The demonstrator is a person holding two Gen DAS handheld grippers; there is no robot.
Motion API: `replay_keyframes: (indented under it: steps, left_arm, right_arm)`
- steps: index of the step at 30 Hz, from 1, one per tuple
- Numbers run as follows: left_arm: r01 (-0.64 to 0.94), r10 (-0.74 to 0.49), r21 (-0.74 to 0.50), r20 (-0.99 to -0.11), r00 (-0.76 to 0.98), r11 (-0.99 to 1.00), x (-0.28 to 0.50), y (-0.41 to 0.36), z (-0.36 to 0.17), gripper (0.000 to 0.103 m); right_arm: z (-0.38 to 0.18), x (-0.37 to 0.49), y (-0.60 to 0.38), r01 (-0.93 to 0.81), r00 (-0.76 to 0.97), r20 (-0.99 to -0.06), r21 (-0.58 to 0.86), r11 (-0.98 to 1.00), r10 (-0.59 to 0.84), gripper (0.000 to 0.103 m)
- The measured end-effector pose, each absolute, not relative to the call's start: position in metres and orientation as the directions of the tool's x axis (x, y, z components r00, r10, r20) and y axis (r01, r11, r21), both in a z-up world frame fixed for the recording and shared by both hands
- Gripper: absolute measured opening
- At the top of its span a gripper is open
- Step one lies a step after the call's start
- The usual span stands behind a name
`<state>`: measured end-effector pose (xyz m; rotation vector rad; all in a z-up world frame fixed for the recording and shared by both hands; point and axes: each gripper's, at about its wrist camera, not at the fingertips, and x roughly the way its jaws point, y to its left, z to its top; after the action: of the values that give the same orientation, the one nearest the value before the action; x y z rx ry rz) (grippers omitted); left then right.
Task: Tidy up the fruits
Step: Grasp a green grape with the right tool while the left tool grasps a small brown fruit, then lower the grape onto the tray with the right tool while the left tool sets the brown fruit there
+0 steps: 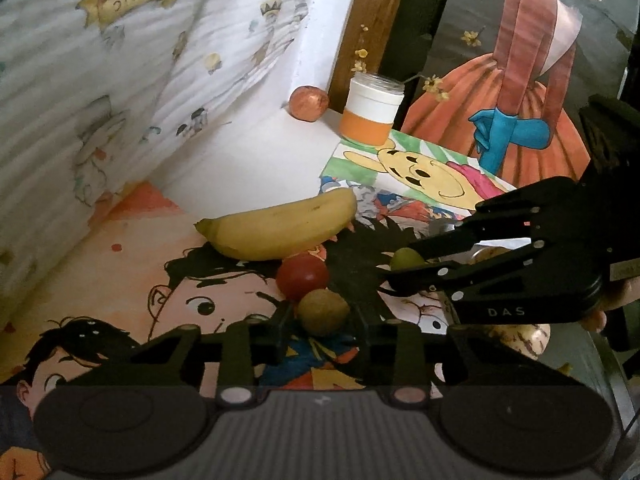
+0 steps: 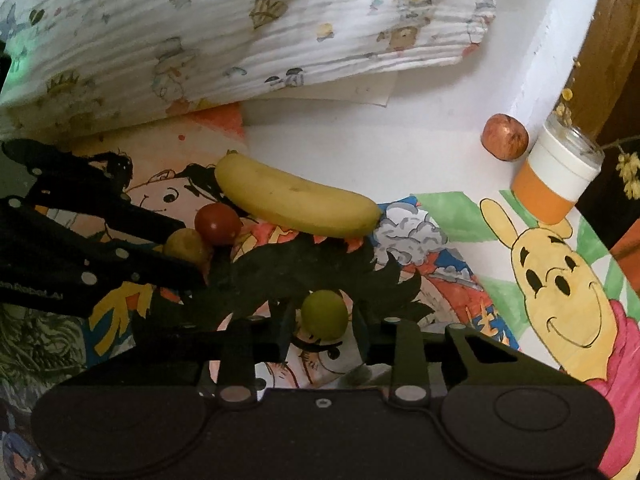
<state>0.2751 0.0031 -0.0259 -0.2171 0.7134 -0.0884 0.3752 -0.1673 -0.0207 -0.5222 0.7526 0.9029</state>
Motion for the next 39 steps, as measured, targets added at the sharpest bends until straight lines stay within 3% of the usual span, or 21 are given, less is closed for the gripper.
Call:
replay_keyframes:
  steps: [5, 13, 21, 29, 39]
  left_arm:
    - [0.007, -0.158, -0.231, -0.64, 0.752, 0.973, 0.276, 0.004, -0.026, 0.032]
    - [-0.006, -0.165, -0.256, -0.641, 0.75, 0.967, 0.272, 0.008, -0.022, 0.032]
    - [0.014, -0.166, -0.248, -0.603, 0.78, 0.969, 0.259, -0.002, -0.003, 0.032]
    - [0.041, -0.181, -0.253, -0.561, 0.808, 0.967, 0.253, -0.027, 0.021, 0.032]
    - [0.134, -0.256, -0.258, -0.527, 0.81, 0.957, 0.233, -0.073, 0.032, 0.032]
  right_arm:
    - [-0.022, 0.376, -0.171, -0.83, 0.394, -0.758, -0.051, 0.555, 0.52, 0.027]
    - [-0.021, 0.37, -0.178, -0.809, 0.431, -0.722, -0.043, 0.586, 0.542, 0.027]
    - [0.002, 0.359, -0.209, -0.743, 0.512, -0.63, 0.016, 0.669, 0.584, 0.027]
    - [0.03, 0.341, -0.26, -0.651, 0.61, -0.558, 0.051, 0.757, 0.562, 0.027]
    - [0.032, 0.295, -0.325, -0.563, 0.684, -0.538, 0.04, 0.826, 0.493, 0.027]
